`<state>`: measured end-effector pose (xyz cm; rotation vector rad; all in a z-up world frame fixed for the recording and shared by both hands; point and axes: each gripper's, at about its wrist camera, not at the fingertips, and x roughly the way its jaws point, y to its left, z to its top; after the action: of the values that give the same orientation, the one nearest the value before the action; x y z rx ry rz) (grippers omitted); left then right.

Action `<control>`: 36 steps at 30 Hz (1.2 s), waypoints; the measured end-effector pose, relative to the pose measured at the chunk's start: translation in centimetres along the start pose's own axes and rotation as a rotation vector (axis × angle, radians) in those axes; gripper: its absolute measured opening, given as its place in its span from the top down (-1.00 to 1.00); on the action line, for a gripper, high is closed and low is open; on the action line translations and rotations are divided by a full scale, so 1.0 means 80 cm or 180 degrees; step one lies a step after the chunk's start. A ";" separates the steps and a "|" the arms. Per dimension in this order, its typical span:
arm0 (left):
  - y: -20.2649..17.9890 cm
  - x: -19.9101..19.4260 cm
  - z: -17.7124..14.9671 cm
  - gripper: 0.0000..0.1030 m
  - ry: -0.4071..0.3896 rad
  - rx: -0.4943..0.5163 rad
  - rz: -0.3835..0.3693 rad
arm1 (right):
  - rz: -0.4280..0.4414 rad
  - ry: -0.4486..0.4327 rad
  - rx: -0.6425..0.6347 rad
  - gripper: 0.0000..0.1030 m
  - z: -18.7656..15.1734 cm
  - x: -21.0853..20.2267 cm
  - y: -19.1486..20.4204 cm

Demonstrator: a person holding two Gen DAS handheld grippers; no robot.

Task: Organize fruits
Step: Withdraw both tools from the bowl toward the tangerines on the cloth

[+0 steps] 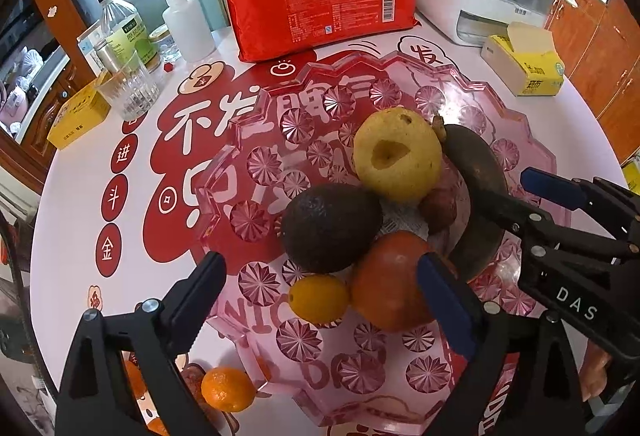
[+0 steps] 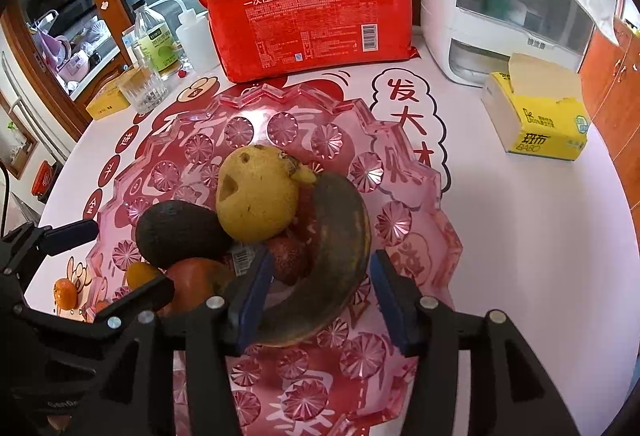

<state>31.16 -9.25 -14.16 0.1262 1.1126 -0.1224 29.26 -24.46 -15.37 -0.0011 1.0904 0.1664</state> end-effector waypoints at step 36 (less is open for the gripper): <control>0.006 -0.107 -0.028 -0.86 -0.0244 -0.0078 -0.0190 | 0.0109 -0.0261 0.0053 -0.10 -0.026 -0.096 0.018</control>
<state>25.53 -8.10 -7.38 0.0660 1.0413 -0.1658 23.78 -24.24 -9.42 0.0391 1.0102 0.1865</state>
